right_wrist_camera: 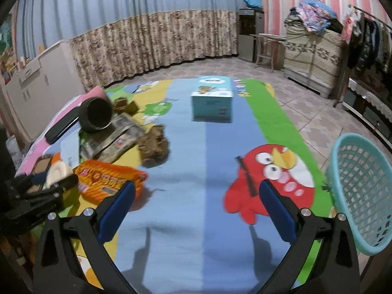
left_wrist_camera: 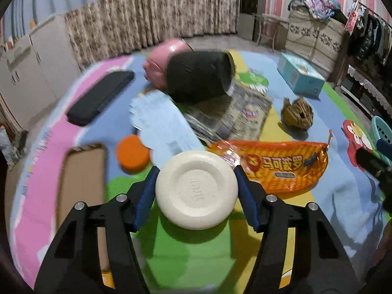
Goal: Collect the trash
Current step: 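Lift the white lid with the left gripper while the right gripper grasps the orange snack bag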
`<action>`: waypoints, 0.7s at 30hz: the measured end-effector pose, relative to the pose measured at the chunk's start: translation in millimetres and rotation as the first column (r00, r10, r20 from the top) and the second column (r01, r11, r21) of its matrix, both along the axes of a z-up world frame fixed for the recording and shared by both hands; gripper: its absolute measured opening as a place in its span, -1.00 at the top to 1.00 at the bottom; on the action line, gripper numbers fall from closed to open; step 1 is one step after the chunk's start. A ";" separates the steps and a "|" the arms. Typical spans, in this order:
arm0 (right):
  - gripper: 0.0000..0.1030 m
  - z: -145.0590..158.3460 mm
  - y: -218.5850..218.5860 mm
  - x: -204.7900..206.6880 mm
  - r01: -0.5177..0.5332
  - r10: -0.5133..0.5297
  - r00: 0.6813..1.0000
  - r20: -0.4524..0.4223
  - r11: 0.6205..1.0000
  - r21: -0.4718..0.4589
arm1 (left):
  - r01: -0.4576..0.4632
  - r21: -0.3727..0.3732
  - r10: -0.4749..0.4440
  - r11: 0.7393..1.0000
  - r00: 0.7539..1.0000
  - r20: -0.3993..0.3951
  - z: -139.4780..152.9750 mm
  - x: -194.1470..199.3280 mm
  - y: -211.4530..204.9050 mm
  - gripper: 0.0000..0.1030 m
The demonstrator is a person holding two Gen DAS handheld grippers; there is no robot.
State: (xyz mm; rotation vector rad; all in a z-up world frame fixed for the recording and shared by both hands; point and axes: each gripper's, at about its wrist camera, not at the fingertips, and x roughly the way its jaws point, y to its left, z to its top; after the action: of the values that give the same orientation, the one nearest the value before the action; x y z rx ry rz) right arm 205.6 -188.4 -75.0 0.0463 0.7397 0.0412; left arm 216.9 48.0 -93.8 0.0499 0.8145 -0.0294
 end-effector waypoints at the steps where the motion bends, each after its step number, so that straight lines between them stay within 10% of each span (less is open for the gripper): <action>1: -0.91 -1.7 3.4 0.9 -0.006 0.006 1.000 -0.003 1.000 -0.005 | -0.004 0.004 0.004 1.000 1.000 0.024 3.8 -2.8 3.8 -0.17; 8: -0.89 -23.3 27.7 25.9 -0.048 0.049 0.996 -0.074 0.999 0.016 | -0.060 0.010 0.057 0.998 0.981 0.184 28.1 -17.9 42.4 -0.17; 16: 0.37 -36.8 45.9 37.3 -0.166 0.175 0.976 -0.126 0.983 0.078 | -0.077 0.004 0.074 0.997 0.974 0.212 28.3 -19.2 56.4 -0.17; 21: 0.73 -28.5 34.9 31.4 -0.157 0.168 0.983 -0.077 0.978 0.135 | -0.073 0.017 0.068 0.997 0.975 0.211 29.5 -20.0 53.4 -0.17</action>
State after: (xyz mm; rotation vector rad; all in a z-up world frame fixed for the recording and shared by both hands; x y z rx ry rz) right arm 237.0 -153.4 -103.5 0.1109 0.8275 0.2446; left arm 196.9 101.4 -64.3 0.0463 0.6048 0.0525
